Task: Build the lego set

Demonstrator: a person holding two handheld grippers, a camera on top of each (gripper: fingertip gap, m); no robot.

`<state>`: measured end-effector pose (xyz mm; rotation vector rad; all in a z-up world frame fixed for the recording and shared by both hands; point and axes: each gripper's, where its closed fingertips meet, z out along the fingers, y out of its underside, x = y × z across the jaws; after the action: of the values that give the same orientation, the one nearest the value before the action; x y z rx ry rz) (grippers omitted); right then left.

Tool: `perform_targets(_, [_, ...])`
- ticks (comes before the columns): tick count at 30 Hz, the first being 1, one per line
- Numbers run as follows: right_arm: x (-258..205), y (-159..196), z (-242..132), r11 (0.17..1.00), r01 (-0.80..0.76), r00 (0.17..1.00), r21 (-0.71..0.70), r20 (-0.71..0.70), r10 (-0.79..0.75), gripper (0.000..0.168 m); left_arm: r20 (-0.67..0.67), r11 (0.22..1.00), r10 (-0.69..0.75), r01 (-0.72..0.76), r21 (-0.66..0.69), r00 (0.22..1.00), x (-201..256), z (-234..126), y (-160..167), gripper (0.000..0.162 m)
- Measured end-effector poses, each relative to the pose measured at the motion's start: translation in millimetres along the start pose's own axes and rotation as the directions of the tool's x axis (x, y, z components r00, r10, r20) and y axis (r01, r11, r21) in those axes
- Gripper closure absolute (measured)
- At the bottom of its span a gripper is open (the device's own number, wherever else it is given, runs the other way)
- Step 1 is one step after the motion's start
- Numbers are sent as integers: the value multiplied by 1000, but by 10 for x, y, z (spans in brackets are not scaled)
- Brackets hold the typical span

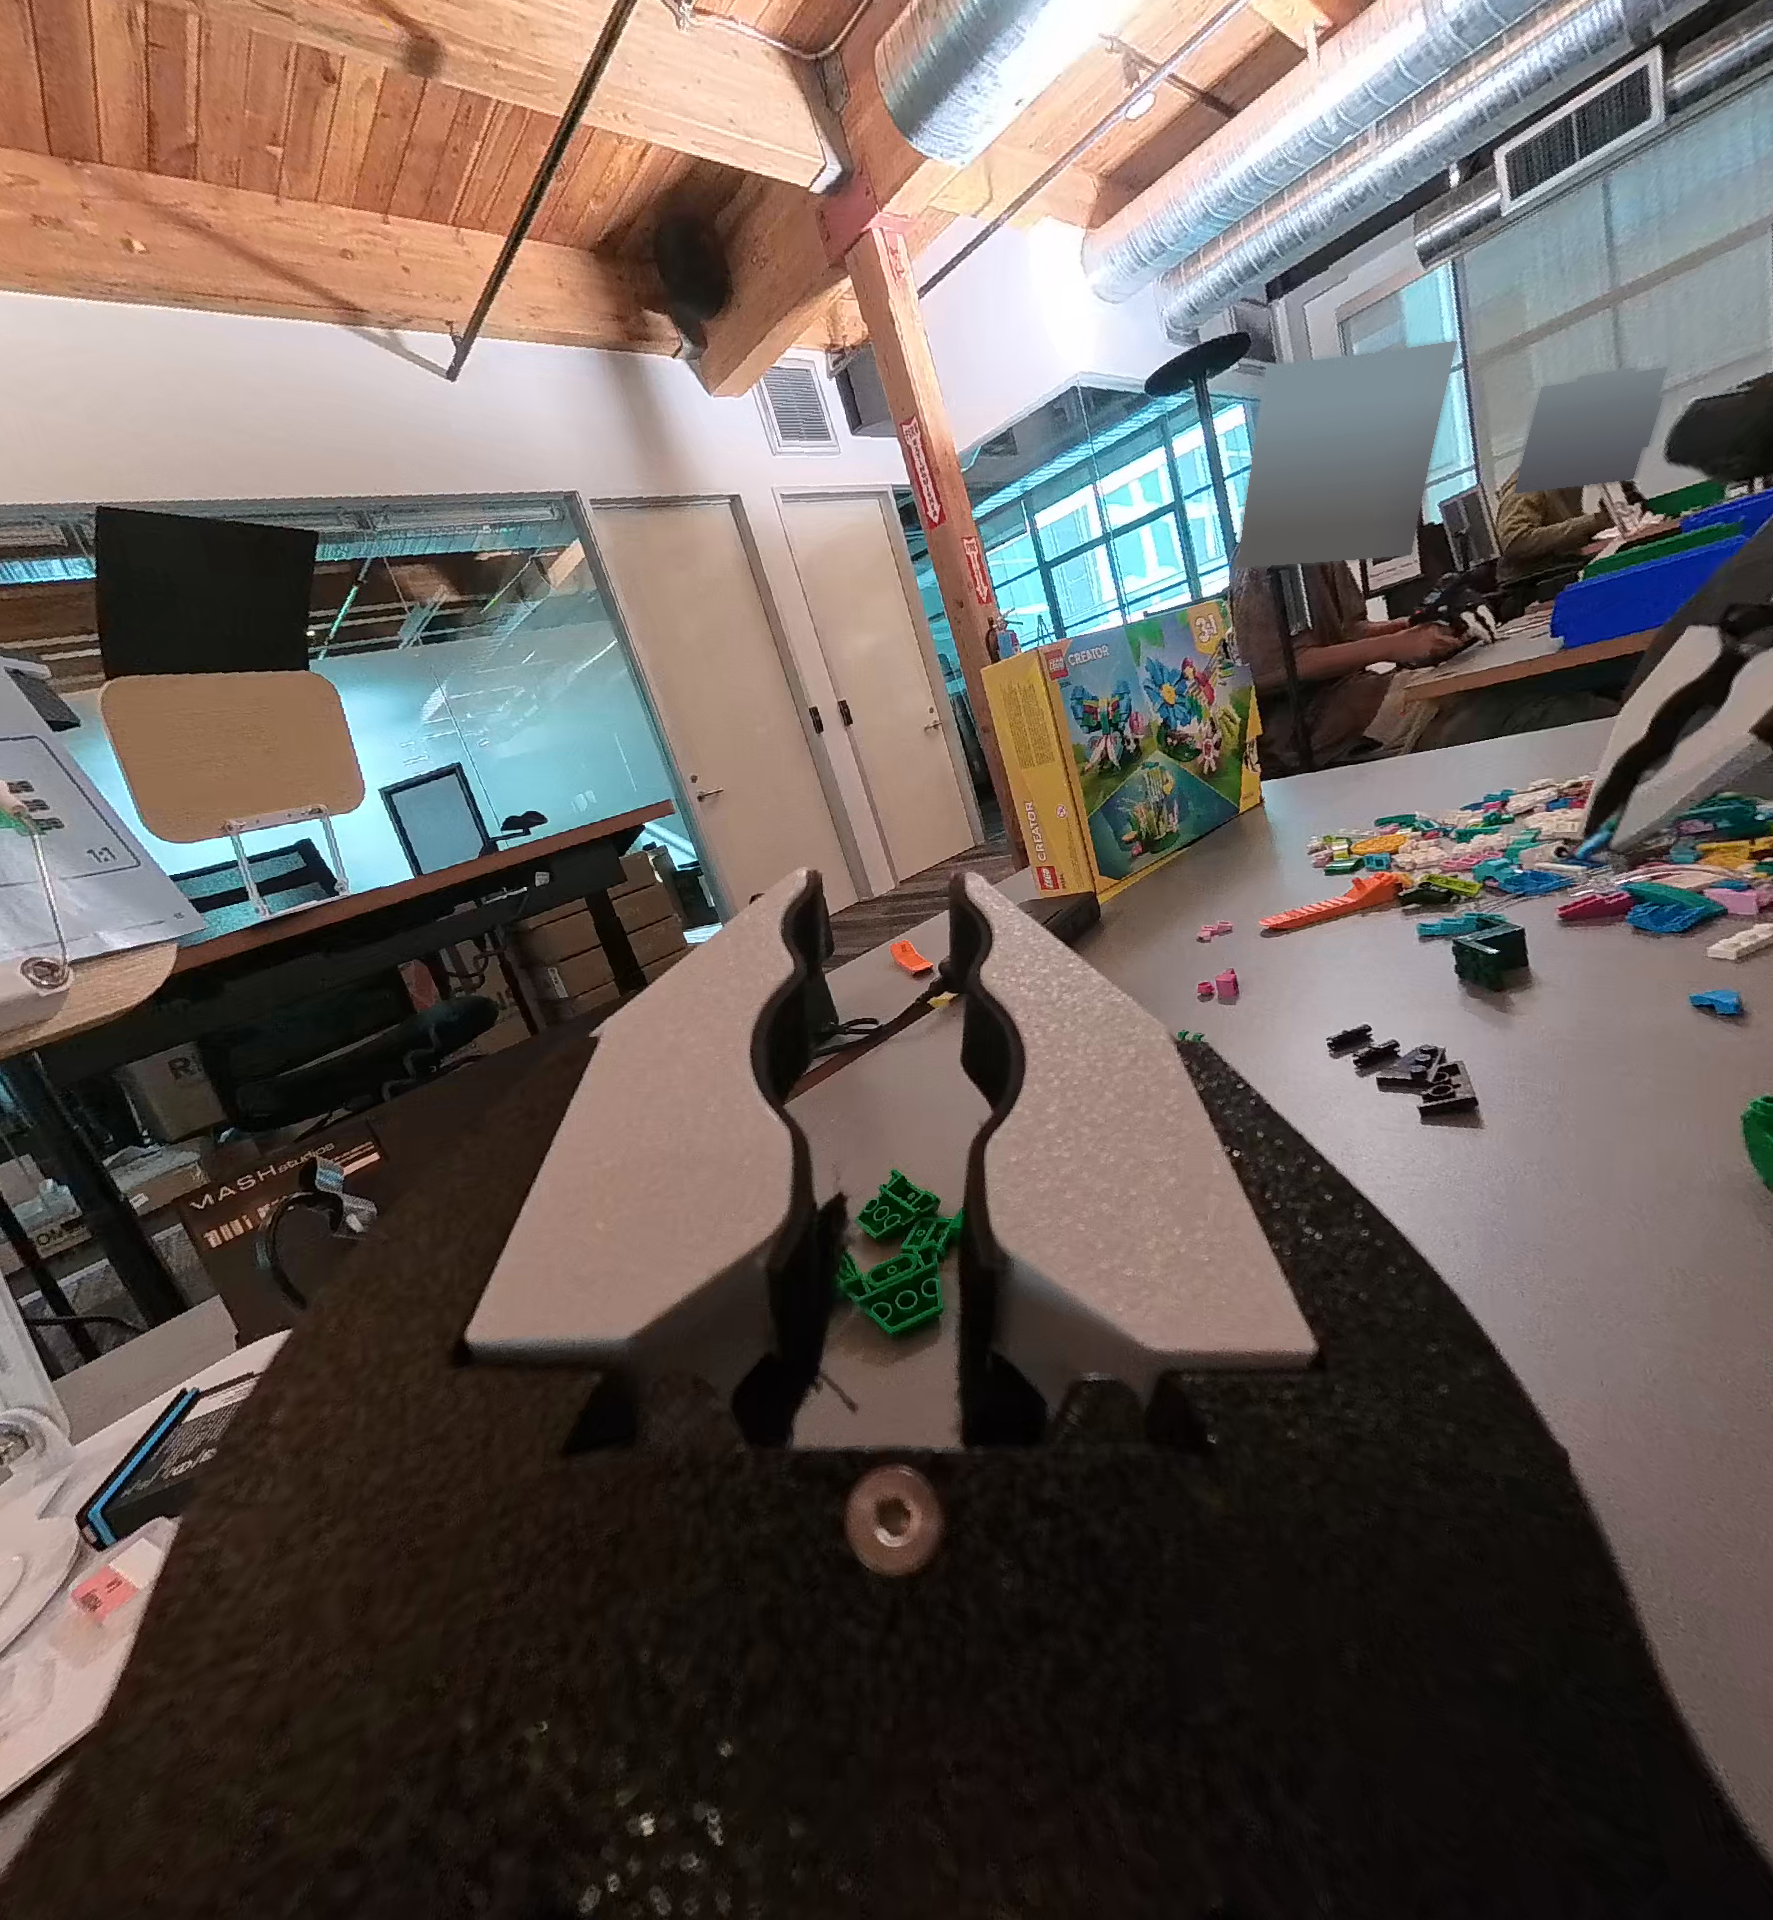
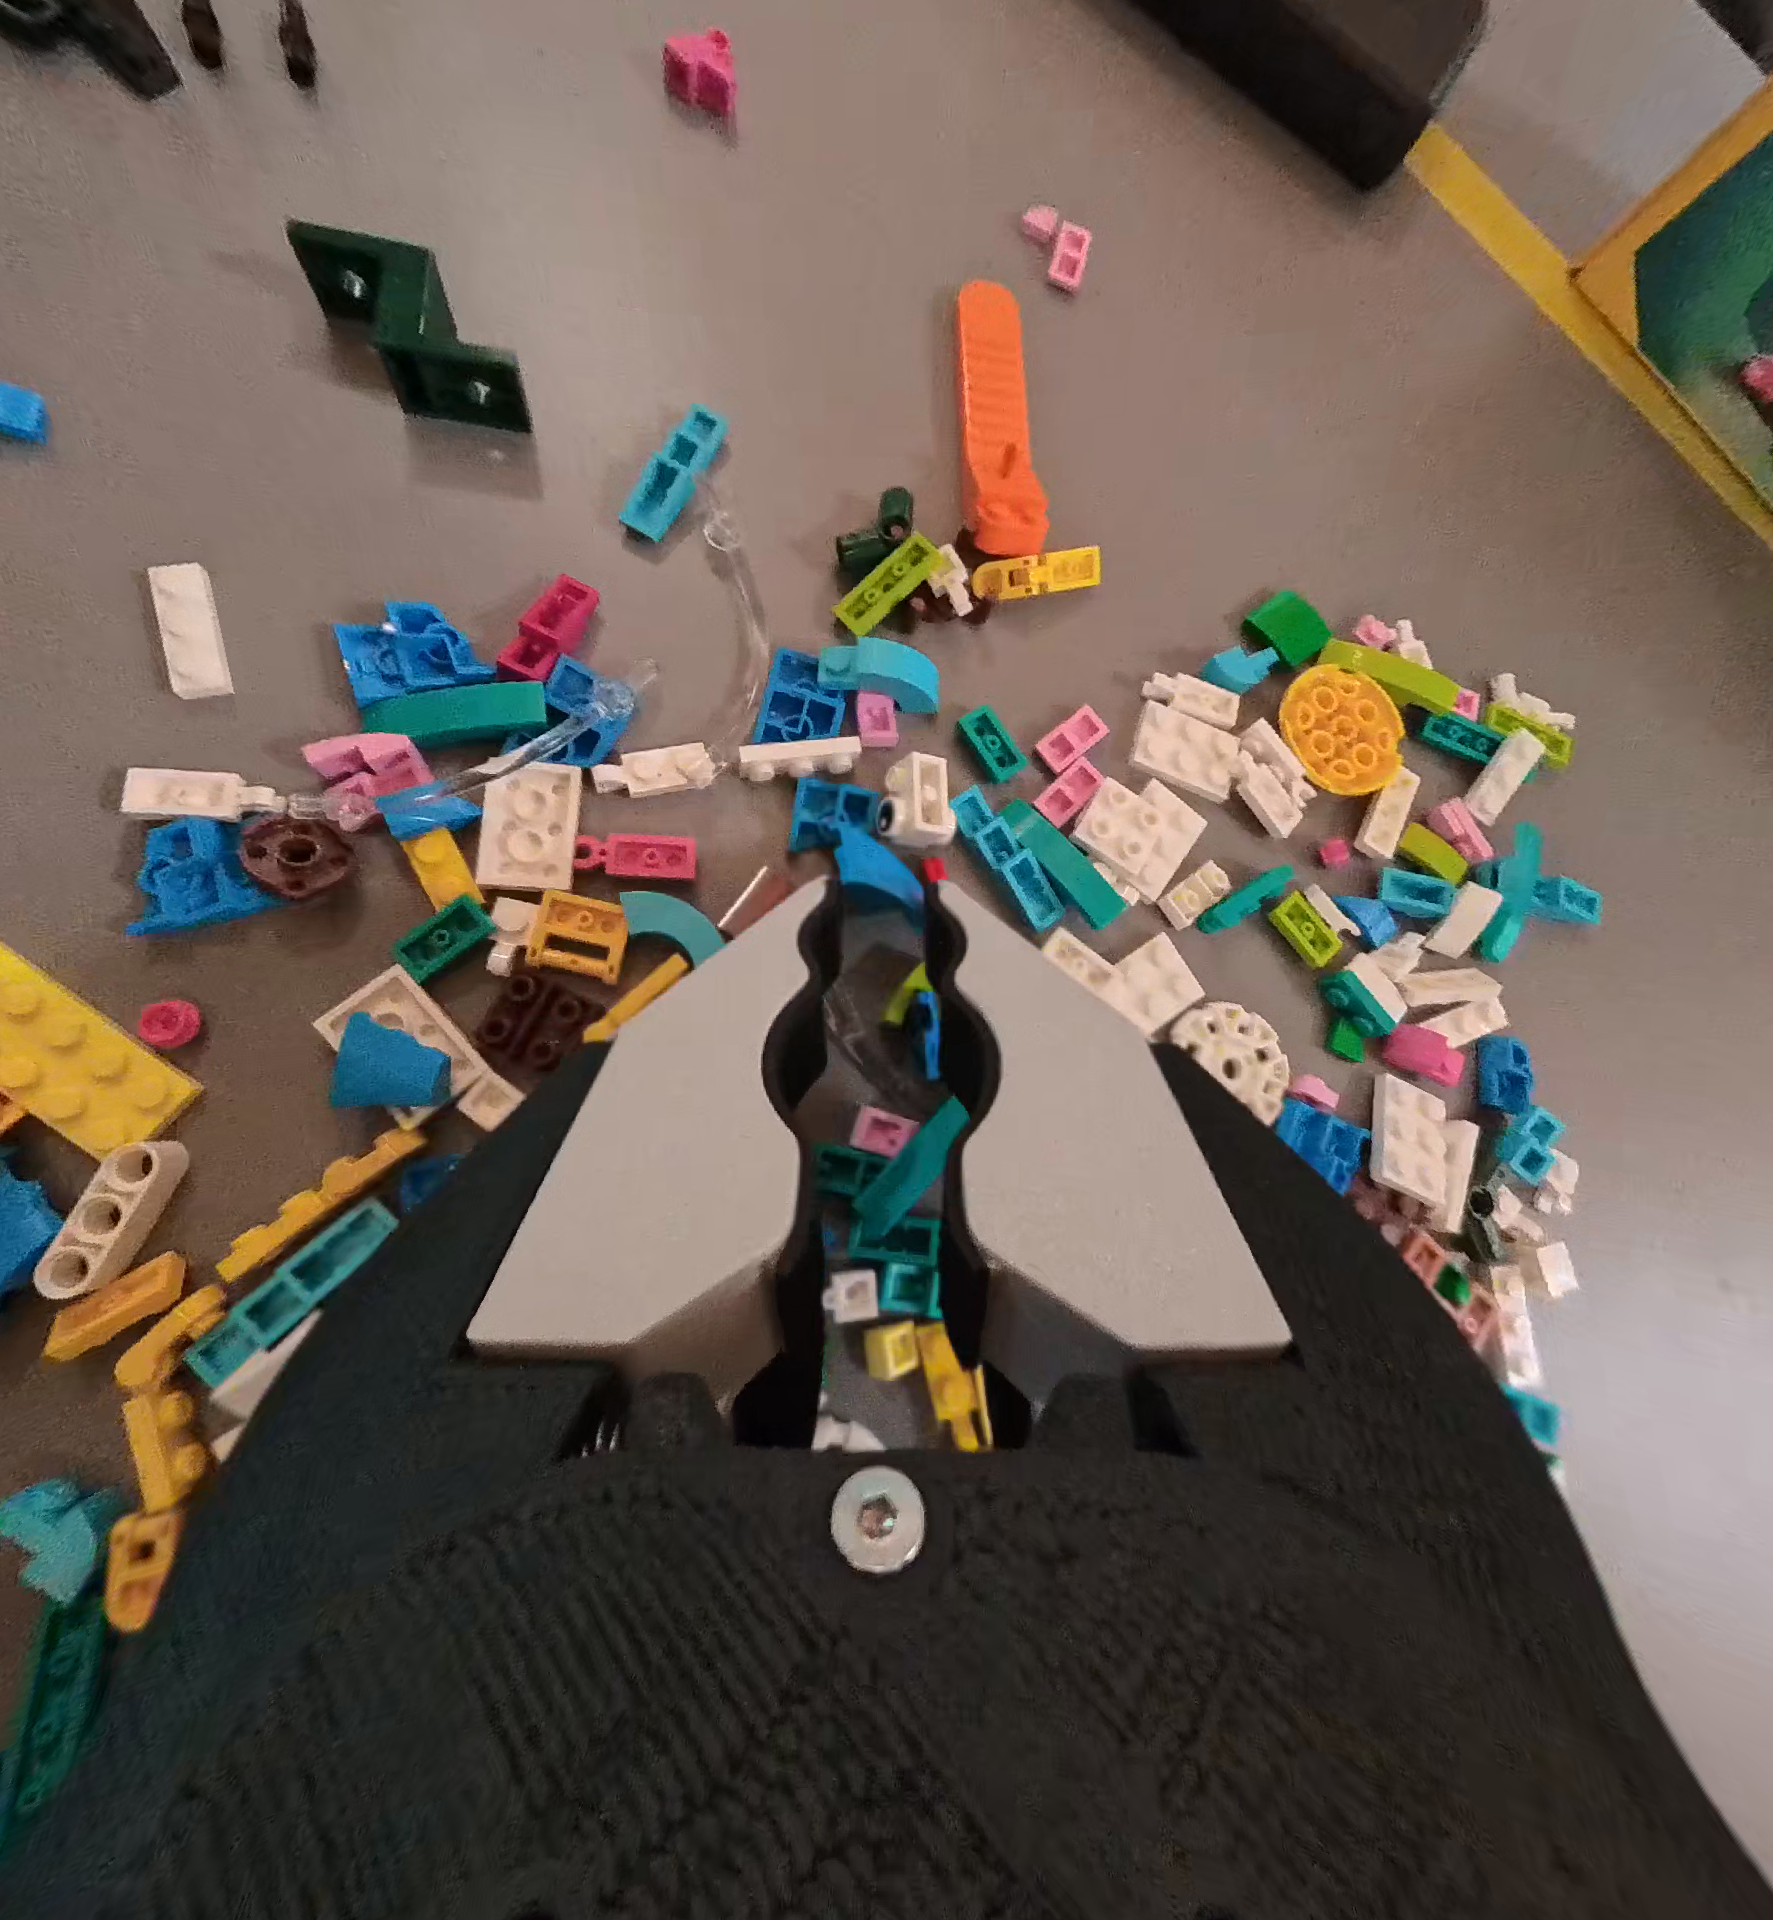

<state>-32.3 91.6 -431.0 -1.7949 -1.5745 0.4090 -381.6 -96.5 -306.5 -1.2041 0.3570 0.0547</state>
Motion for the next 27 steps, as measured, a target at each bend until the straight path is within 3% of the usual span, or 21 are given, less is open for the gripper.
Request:
perform_targets(5, [-80,-97,-32,988,-140,987,62,92,134,146,-3,1000,-1,1,-1,1000,5,2,2,141])
perform_targets(10, [83,66,9,995,-90,995,-40,-43,88,150,-3,1000,-4,4,1,1000,3,1,1,141])
perform_targets(14, [104,7,-84,996,-92,994,-18,-63,91,149,-4,1000,-3,3,-1,1000,4,3,3,141])
perform_targets(20, [-492,-57,-240,997,-73,955,17,289,65,149,-5,1000,-4,4,-2,1000,5,5,6,141])
perform_targets(27, [-377,47,-187,997,10,986,-72,167,2,157,-5,1000,-5,5,-1,1000,4,5,6,141])
